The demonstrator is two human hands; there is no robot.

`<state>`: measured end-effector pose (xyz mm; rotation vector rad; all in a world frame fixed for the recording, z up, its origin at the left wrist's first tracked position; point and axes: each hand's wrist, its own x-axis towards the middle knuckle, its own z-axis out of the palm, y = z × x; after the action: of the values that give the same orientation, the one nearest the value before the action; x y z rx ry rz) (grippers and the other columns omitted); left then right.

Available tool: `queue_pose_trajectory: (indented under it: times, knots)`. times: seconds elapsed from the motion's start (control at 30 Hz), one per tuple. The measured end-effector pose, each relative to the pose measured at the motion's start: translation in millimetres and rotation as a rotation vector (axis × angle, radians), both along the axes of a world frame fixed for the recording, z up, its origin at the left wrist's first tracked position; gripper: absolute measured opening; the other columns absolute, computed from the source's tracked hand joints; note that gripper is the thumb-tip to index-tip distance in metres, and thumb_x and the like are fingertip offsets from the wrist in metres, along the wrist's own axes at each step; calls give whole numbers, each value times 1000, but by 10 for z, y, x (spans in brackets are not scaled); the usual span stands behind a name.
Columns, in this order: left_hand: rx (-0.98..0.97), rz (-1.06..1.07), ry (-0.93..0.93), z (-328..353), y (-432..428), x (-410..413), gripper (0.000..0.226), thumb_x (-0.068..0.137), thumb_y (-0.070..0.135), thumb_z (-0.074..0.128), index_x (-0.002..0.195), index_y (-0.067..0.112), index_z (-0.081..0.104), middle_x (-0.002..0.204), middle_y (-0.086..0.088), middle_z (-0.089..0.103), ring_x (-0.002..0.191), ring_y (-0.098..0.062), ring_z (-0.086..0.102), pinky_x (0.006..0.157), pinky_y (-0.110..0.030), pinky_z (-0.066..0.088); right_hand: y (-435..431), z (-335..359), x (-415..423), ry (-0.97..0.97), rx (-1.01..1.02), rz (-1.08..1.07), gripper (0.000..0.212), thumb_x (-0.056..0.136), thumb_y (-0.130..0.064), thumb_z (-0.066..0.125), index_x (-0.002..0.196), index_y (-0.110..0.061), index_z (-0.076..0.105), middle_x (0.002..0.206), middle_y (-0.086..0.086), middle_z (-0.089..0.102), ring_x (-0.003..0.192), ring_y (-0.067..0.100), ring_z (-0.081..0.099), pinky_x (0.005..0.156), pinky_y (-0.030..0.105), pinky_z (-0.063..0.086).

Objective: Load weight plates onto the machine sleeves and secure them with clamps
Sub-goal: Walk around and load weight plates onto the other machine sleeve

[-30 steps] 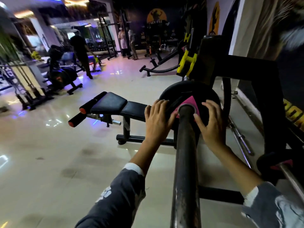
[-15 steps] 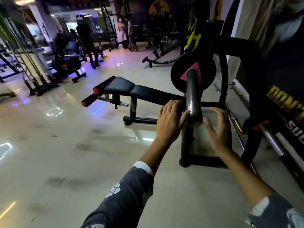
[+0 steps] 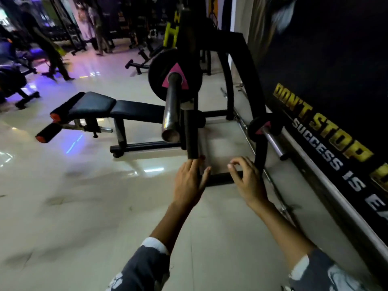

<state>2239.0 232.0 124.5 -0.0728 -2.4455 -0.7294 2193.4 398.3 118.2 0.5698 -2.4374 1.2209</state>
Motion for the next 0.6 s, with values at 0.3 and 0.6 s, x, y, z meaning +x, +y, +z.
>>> queue_pose_trajectory:
  times: [0.3, 0.6]
  knots:
    - [-28, 1, -269, -628, 1175, -1418, 28, 92, 37, 53, 97, 11, 61, 92, -8, 64, 86, -26, 60, 69, -32, 43, 1207, -484, -1332, -192, 157, -107, 18, 91, -23, 57, 89, -5, 60, 92, 12, 64, 83, 29, 61, 63, 34, 47]
    - [85, -7, -405, -1132, 2136, -3091, 27, 91, 35, 56, 95, 9, 60, 95, -8, 68, 89, -26, 64, 73, -40, 51, 2172, -815, -2942, -331, 229, -133, 20, 92, -24, 54, 94, -6, 60, 99, 11, 65, 92, 26, 58, 73, 40, 48]
